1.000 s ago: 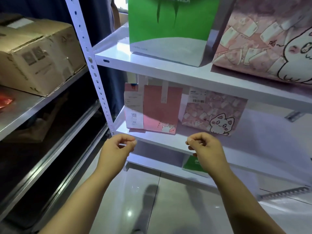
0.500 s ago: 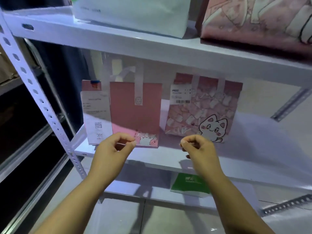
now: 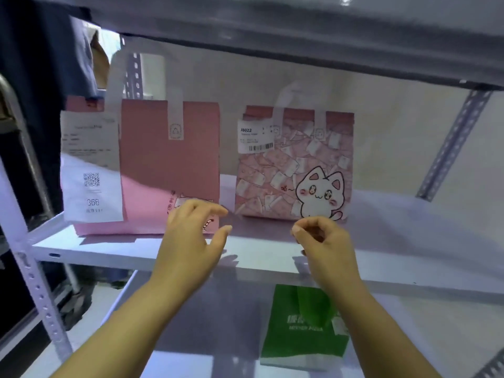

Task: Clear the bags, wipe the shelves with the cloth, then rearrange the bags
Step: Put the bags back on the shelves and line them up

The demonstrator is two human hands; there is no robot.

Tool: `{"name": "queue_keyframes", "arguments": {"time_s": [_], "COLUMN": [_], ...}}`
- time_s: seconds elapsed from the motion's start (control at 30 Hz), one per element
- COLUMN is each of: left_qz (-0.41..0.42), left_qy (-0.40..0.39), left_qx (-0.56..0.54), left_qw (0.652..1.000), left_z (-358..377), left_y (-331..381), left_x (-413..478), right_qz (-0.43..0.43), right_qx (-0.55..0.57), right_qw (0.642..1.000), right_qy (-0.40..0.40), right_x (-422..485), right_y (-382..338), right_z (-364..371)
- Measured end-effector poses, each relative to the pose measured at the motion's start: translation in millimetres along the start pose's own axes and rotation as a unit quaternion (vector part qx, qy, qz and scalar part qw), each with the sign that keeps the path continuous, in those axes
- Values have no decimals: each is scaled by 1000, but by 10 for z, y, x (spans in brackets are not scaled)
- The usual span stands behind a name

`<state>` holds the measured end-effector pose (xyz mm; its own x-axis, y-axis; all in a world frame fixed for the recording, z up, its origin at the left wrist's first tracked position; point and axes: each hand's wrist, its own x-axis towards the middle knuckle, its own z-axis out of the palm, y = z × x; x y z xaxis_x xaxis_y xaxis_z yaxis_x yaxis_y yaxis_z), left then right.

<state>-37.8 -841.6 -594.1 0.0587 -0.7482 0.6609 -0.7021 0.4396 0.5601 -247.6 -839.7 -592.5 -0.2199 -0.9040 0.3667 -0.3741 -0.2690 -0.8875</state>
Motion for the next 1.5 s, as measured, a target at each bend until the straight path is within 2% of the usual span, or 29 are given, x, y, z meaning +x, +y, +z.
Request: {"name": "queue_keyframes", "arguments": {"time_s": [0.2,0.3,0.47,0.57,0.67,0.93,1.07,1.13,1.37,1.43,1.5], "left_qz": [-48,-91,-206,-224,-211,-204,-118,-72,91,95,45], "left_qy": [120,162,143,105,98,137,196,198,82,40,-7], "left_qx": [14,33,36,10,-26,-20,18,17,-68,-86,-95], "left_qw": [992,982,967,969,972,969,973,977,990,991,994], "left_z": [-68,-254,-551,-655,-710,-784,-723,-644,-102,137,388], "left_y": [-372,-602,-967,-1122,-1224,-1272,-987,-762,133,250,283], "left_x": [-183,-163,-49,-17,25,52,53,67,147,185,240], "right_qz": [-92,-89,-54,-50,-62,-70,-64,-67,-87,-77,-69], "right_qx": [19,14,-59,-55,-30,7,9,4,-41,-76,-123], "right_qw": [995,993,987,984,987,989,993,996,994,991,984], "right_qy": [-38,-70,-141,-163,-145,-132,-97,-66,47,76,109], "right_x": [-99,-93,-11,-6,-30,-19,6,52,352,452,543], "right_y": [-110,-228,-318,-316,-314,-302,-295,-269,1,84,153], "right_z": [447,745,1129,1254,1293,1285,1107,955,317,155,-13]}}
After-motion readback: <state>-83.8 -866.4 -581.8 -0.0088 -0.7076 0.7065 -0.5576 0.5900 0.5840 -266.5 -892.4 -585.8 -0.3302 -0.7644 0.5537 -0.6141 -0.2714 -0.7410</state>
